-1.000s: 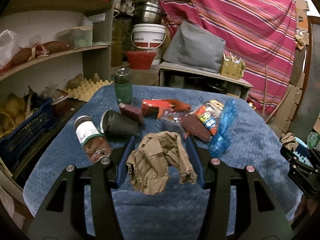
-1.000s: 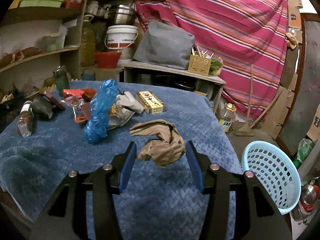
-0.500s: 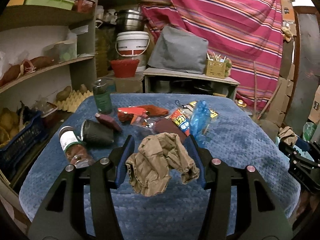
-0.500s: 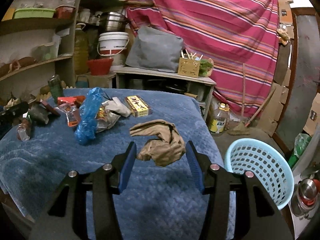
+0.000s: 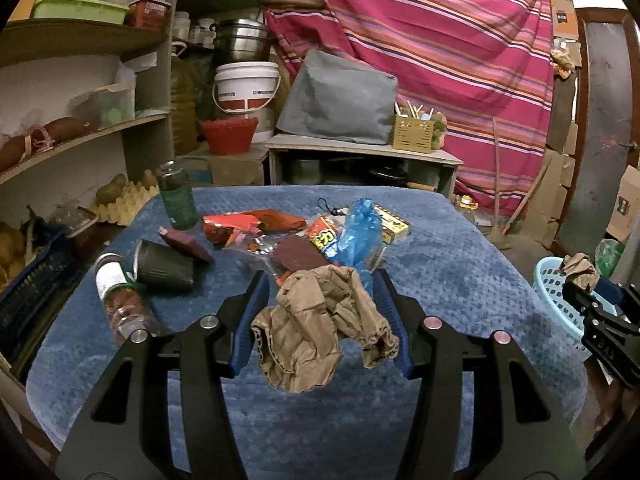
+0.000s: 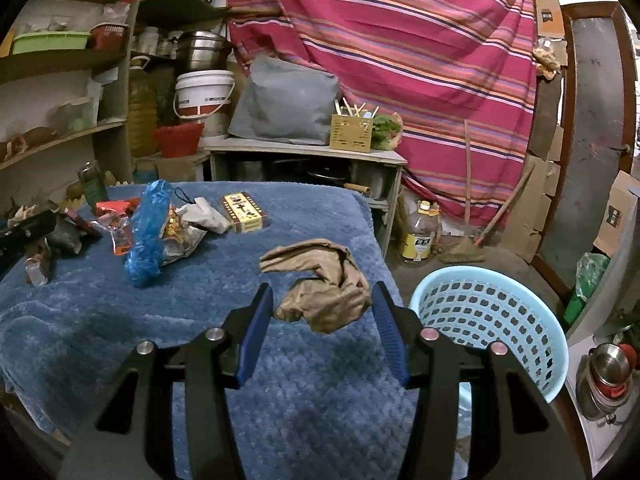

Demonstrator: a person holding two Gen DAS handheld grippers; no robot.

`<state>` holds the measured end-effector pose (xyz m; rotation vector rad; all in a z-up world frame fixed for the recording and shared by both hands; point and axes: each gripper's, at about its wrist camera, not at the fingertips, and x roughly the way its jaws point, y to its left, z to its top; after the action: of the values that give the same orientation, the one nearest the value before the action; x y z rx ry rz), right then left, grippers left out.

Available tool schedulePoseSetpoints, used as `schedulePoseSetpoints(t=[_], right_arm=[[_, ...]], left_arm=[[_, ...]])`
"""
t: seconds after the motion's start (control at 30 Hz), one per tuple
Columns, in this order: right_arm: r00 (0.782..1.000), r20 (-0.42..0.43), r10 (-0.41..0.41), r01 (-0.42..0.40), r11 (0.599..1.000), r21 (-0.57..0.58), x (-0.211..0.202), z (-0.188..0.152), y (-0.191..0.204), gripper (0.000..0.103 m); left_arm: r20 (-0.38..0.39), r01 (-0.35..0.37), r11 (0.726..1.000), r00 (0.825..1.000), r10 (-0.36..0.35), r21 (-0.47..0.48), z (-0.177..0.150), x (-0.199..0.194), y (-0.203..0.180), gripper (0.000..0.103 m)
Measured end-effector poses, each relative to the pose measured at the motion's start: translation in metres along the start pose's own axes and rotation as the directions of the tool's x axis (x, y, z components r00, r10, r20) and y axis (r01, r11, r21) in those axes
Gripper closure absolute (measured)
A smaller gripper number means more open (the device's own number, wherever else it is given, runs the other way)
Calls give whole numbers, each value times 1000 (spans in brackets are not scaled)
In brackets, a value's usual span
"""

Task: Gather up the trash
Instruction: 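Lift the brown paper with the left gripper and carry it toward the basket, then lower the brown paper over the light-blue basket and open the left gripper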

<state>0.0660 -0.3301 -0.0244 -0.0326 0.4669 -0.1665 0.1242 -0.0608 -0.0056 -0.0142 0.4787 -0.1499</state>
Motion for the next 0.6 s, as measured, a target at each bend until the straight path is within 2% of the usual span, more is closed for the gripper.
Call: schedulePoseSetpoints(t=[0.6], right_arm=[[998,-1,-65,65,998,18,-9,-7,-33,52]], left_arm=[[-11,58,998,998,-57,21,-2,5,-41,50]])
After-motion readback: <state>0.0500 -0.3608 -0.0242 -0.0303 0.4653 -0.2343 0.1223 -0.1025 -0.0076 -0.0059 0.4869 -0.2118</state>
